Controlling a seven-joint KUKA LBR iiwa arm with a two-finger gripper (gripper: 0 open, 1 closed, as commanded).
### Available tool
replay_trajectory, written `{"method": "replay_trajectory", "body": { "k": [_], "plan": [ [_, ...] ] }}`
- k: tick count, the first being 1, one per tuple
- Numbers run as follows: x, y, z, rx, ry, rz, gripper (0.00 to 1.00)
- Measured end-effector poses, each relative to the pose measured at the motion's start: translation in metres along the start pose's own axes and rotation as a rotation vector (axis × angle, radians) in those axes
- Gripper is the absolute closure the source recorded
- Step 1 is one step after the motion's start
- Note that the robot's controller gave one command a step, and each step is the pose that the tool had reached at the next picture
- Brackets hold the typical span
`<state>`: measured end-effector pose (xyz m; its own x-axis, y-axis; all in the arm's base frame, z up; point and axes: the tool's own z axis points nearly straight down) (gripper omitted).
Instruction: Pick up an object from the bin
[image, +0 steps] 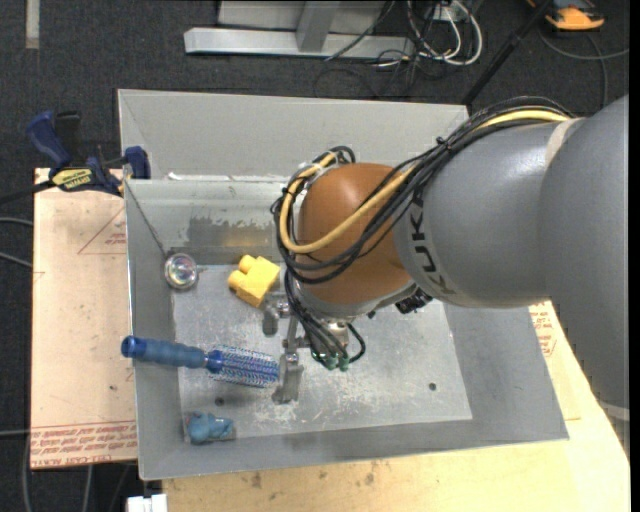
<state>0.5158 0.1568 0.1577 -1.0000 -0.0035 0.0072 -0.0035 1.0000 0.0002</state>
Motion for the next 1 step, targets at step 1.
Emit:
{"method": "replay_trajectory", "body": {
  "k": [1],
  "plan": [
    [-0.0253,0.0647,0.0858,-0.001,-0.002,0.177,0.0]
  ]
}}
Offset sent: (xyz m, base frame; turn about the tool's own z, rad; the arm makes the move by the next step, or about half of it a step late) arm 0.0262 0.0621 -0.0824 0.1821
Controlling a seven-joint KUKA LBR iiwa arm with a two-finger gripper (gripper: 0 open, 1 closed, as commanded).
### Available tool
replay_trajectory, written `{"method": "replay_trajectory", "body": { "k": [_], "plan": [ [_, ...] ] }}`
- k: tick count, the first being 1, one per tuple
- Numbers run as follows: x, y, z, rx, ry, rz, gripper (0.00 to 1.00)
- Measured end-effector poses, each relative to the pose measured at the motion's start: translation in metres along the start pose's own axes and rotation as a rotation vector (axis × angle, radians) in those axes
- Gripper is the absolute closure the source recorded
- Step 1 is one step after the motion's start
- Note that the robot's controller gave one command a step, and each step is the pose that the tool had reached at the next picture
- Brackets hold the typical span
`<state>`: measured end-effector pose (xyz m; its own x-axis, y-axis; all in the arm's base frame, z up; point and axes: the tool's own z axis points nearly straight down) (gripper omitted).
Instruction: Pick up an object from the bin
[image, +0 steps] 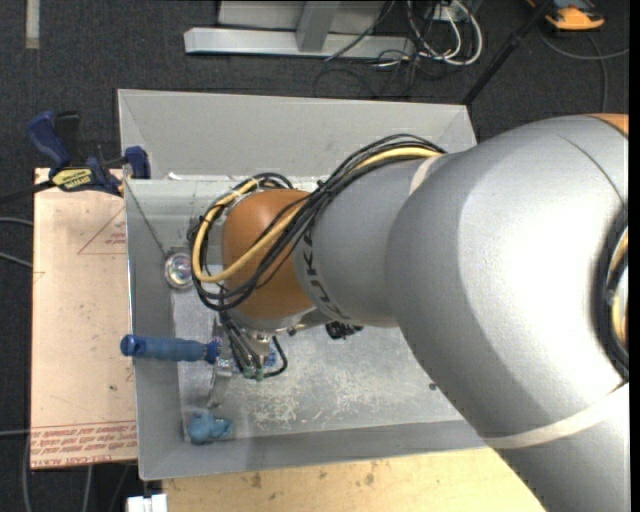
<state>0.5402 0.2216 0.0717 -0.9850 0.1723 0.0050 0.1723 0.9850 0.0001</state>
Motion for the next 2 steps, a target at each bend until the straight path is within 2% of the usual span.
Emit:
{"method": "replay_trajectory", "body": {
  "k": [1,2],
  "plan": [
    [-0.004,-0.002,-0.006,-0.002,-0.01,0.005,1.0],
    [0.012,0.014,-0.13,-0.005,-0.01,-0.026,1.0]
  ]
}}
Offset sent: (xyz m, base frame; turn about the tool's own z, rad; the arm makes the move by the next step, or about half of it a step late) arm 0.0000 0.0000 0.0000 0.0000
